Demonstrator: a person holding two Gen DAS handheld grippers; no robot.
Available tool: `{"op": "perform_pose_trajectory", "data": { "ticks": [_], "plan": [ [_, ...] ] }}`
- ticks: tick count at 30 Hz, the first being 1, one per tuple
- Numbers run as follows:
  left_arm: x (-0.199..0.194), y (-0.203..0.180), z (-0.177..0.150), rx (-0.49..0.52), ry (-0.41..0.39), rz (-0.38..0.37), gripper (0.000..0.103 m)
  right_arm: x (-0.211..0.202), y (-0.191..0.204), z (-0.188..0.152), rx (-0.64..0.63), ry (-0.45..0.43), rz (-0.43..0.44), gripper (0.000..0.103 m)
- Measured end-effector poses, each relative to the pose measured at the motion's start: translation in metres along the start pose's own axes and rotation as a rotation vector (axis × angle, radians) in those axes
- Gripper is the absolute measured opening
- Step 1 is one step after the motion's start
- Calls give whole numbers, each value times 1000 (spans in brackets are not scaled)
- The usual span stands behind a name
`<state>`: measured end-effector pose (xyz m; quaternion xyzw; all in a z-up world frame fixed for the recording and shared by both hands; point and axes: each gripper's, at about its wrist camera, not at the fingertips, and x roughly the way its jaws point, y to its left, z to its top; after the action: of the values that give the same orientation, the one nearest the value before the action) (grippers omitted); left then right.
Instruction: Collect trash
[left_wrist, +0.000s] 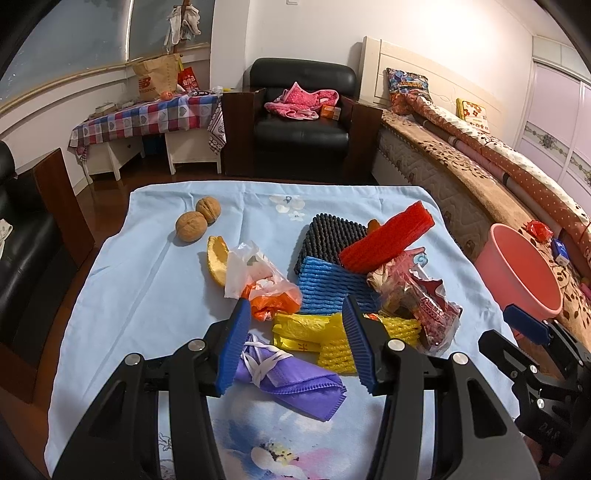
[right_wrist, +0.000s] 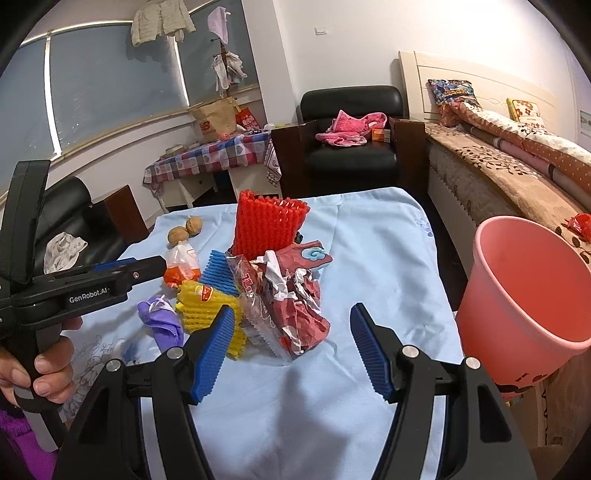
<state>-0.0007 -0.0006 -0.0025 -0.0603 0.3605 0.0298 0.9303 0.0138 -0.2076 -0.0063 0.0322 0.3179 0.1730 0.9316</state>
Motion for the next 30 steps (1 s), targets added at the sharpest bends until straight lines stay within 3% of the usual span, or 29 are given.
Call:
{"op": "perform_pose_trajectory", "data": {
  "ticks": [30],
  "plan": [
    [9, -7, -7, 9, 23, -18, 52, 4, -7, -4, 26, 8, -10, 65]
  ]
}}
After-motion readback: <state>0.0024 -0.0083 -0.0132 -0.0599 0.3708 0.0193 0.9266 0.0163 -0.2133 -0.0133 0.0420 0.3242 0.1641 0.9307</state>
